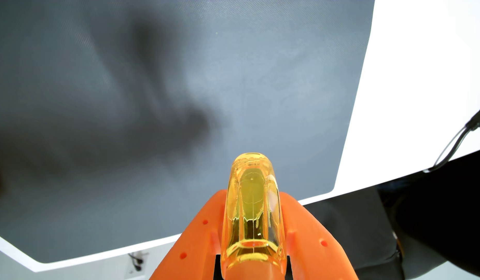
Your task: Grab the eyedrops
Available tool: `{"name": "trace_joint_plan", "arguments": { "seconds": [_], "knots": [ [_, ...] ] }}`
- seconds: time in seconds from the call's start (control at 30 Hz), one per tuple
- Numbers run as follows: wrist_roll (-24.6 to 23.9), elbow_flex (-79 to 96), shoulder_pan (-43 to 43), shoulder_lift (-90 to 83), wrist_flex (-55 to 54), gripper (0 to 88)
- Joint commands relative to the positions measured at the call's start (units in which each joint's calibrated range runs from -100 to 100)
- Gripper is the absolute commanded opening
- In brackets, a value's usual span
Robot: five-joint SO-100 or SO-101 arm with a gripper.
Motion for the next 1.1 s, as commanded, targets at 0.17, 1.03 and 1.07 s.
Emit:
{"name": "trace_joint_plan", "arguments": {
  "seconds": [0.17, 1.03, 1.07],
  "knots": [
    [2.77, -1.94, 0.71, -4.91, 0.34, 0.6],
    [2.30, -1.76, 0.80, -4.06, 0.08, 0.6],
    [2.30, -1.76, 0.80, -4.06, 0.08, 0.6]
  ]
}}
